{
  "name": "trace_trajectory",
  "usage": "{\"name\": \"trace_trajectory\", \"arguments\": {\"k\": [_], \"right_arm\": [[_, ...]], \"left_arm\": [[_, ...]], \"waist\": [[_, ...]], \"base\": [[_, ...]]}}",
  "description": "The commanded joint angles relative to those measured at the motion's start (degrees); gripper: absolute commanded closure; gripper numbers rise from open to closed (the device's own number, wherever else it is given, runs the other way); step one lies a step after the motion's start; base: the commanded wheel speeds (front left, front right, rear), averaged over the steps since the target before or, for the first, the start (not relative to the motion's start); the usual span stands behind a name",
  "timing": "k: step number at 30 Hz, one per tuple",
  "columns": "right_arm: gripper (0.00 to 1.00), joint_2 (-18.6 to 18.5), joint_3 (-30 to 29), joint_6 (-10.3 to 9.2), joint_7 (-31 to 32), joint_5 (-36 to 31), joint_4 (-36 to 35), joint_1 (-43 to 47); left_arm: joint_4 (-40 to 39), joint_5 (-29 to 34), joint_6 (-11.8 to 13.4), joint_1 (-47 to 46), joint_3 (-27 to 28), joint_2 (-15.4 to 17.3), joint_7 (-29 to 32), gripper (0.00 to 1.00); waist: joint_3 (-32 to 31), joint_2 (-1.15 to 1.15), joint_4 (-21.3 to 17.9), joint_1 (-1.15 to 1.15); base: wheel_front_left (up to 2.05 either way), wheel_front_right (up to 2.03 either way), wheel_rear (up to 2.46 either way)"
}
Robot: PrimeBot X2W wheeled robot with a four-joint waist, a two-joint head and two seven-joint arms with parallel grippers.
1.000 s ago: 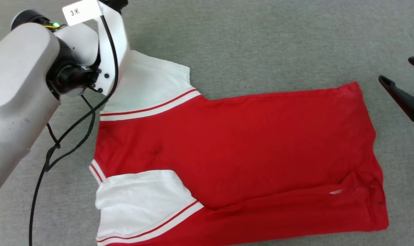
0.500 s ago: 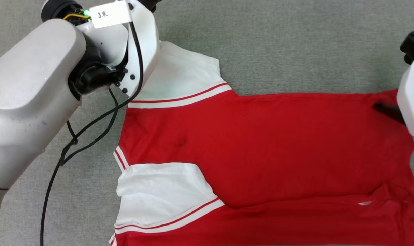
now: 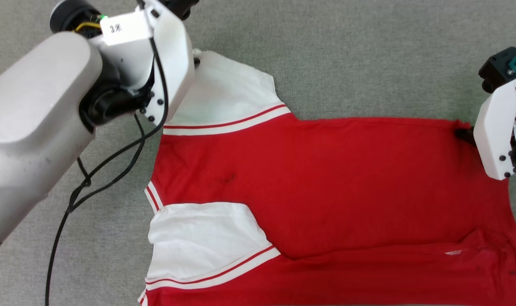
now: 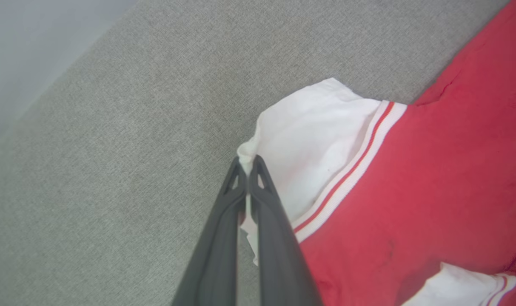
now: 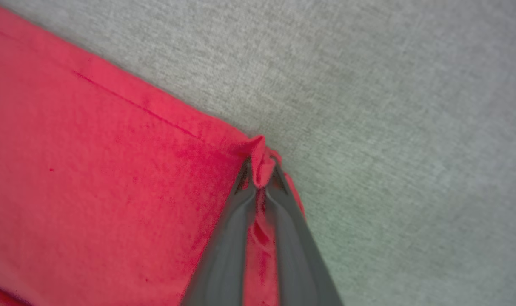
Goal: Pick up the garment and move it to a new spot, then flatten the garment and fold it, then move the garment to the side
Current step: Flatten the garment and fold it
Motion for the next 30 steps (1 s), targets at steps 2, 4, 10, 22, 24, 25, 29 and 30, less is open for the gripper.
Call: {"name": "trace_trajectory", "arguments": {"k": [2, 4, 10, 22, 24, 25, 29, 30], "right_arm": [[1.0, 0.7, 1.4, 0.14, -3.2, 0.9, 1.2, 0.7], [1.0, -0.3, 1.6, 0.05, -5.5, 1.6, 1.2, 0.9], [1.0, -2.9, 2.9, 0.06, -12.0, 4.0, -0.8, 4.5], [1.0, -7.8, 2.5, 0.06, -20.5, 7.1, -7.8, 19.4], [1.0, -8.5, 1.9, 0.06, -21.6, 7.1, -8.7, 22.6], [1.0, -8.7, 1.7, 0.06, -21.9, 7.1, -8.9, 24.3], [1.0, -8.4, 0.3, 0.06, -23.3, 7.4, -9.5, 30.5], [1.0, -8.1, 0.1, 0.06, -23.5, 7.2, -9.6, 31.8]], "left_arm": [[-0.9, -0.9, 0.0, 2.1, -0.4, 1.2, -1.9, 1.0], [-1.4, -1.4, 0.0, 3.4, -0.5, 2.1, -3.4, 1.0], [-3.7, -2.6, 0.0, 8.3, -1.4, 4.5, -6.7, 1.0], [-16.4, -5.1, 4.2, 22.8, -3.7, 12.3, -11.1, 1.0], [-18.7, -5.9, 5.8, 26.2, -4.2, 13.8, -12.1, 1.0], [-19.6, -6.2, 6.5, 27.8, -4.5, 14.6, -12.6, 1.0], [-21.5, -7.9, 8.9, 34.7, -5.9, 16.7, -15.3, 1.0], [-21.8, -8.1, 9.3, 36.2, -6.4, 17.1, -15.8, 1.0]], "waist": [[-2.6, 0.0, -0.8, 0.01], [-4.5, 0.0, -0.8, 0.01], [-10.8, 0.0, -0.3, 0.01], [-20.5, 0.0, 0.4, 0.01], [-21.2, 0.0, 0.5, 0.01], [-21.4, 0.0, 0.5, 0.01], [-21.8, 0.0, 0.6, 0.01], [-21.8, 0.0, 0.5, 0.01]], "base": [[0.0, 0.0, 0.0], [0.0, 0.0, 0.0], [0.0, 0.0, 0.0], [0.0, 0.0, 0.0], [0.0, 0.0, 0.0], [0.0, 0.0, 0.0], [0.0, 0.0, 0.0], [0.0, 0.0, 0.0]]}}
